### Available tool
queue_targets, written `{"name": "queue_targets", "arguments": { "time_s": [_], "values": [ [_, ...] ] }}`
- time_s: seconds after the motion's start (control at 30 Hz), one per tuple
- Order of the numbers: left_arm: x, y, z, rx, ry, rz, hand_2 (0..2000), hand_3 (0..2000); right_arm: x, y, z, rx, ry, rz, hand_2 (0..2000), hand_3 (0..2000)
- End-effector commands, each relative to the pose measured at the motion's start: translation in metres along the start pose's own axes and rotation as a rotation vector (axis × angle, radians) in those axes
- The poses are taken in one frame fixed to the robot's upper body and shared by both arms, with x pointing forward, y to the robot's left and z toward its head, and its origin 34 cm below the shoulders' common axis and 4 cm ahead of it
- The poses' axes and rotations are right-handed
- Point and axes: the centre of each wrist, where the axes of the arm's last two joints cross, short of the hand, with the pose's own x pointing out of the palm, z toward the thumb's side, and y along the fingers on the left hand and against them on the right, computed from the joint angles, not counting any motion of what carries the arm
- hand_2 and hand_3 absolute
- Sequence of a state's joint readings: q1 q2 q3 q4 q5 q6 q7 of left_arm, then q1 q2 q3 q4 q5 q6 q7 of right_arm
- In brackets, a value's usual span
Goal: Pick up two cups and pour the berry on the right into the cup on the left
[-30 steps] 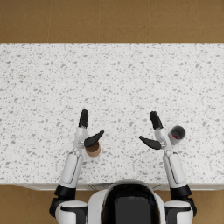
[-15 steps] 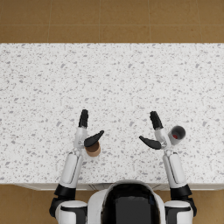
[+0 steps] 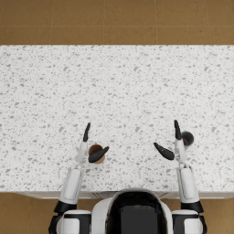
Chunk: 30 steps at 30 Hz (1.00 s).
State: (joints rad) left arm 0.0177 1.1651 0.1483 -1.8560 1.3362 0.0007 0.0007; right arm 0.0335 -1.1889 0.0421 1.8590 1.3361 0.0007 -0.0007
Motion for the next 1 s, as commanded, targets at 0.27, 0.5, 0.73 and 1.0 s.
{"name": "queue_targets", "arguments": {
  "time_s": [0.27,0.5,0.73,1.0],
  "values": [
    [-0.005,-0.042,-0.018,-0.129,0.078,-0.005,0,0,-0.043,0.023,-0.011,0.065,0.086,-0.188,0,0],
    [0.007,-0.058,-0.036,-0.223,0.062,-0.058,0,0,-0.051,0.037,-0.033,0.164,0.076,-0.239,0,0],
    [0.006,-0.06,-0.054,-0.287,0.048,-0.035,0,0,-0.059,0.046,-0.058,0.262,0.058,-0.282,0,0],
    [0.013,-0.053,-0.07,-0.324,0.015,-0.028,0,0,-0.059,0.042,-0.078,0.32,0.033,-0.292,0,0]
  ]
}}
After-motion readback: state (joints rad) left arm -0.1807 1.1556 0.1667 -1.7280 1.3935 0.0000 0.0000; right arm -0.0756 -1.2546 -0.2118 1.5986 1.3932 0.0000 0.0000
